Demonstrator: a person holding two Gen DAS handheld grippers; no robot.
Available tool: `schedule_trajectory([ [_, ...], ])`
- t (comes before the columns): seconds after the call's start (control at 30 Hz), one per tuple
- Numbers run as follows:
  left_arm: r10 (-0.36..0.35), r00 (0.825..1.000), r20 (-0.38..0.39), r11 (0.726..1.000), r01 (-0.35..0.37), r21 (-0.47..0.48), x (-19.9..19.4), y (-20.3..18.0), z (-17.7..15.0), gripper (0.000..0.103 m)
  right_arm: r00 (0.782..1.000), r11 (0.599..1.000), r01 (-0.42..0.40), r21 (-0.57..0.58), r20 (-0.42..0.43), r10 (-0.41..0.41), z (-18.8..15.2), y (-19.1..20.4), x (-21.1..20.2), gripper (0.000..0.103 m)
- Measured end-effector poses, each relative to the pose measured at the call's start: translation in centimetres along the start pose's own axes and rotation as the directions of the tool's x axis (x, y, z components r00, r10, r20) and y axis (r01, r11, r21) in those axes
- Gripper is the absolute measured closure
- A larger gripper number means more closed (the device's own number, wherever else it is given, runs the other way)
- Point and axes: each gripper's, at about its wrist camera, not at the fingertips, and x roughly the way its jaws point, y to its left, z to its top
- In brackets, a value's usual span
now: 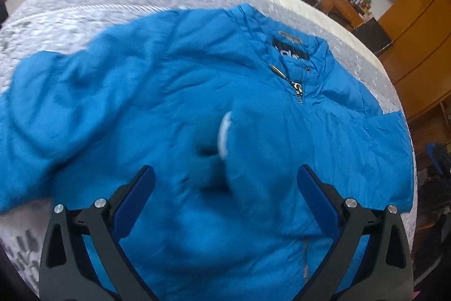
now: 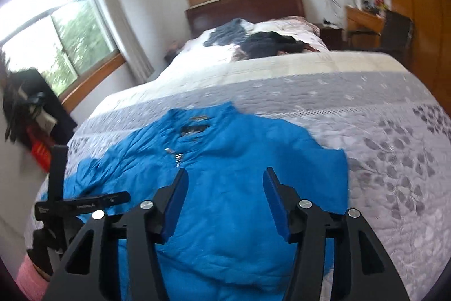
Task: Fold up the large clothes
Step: 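Fold the held sleeve across the jacket body and open the right tool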
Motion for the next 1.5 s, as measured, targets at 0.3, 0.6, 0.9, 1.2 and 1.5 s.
schedule_trajectory([
  [0.3, -0.033, 0.999, 0.043, 0.999, 0.032, 0.036, -0.4, -2.4, 0.1, 0.071, 0.999, 0.997, 0.038, 0.071, -0.016, -0.037, 0.1, -3.8, 0.5, 0.047],
  [0.6, 0.045, 0.981, 0.19, 0.999, -0.043, -0.017, -5.5, 2.9, 0.4, 0.075, 0.973, 0.972, -0.152, 0.181, -0.143, 0.179, -0.7, -6.1, 3.1, 0.047],
  [0.9, 0.058, 0.989, 0.138, 0.998, -0.056, -0.018, -2.1, 5.0, -0.1, 0.064, 0.958, 0.986, -0.042, 0.164, -0.273, 0.086, -3.2, -6.4, 8.3, 0.047],
  [1.2, 0.075, 0.966, 0.246, 0.997, -0.07, -0.026, -7.1, 4.7, -0.3, 0.049, 0.98, 0.997, 0.005, 0.072, -0.201, 0.009, -2.2, -3.2, 5.2, 0.045],
  [1.5, 0.059, 0.976, 0.211, 0.992, -0.08, 0.093, -4.6, 0.2, -0.6, 0.043, 0.964, 1.0, -0.011, 0.017, -0.267, 0.015, -3.5, 0.4, 7.0, 0.041],
])
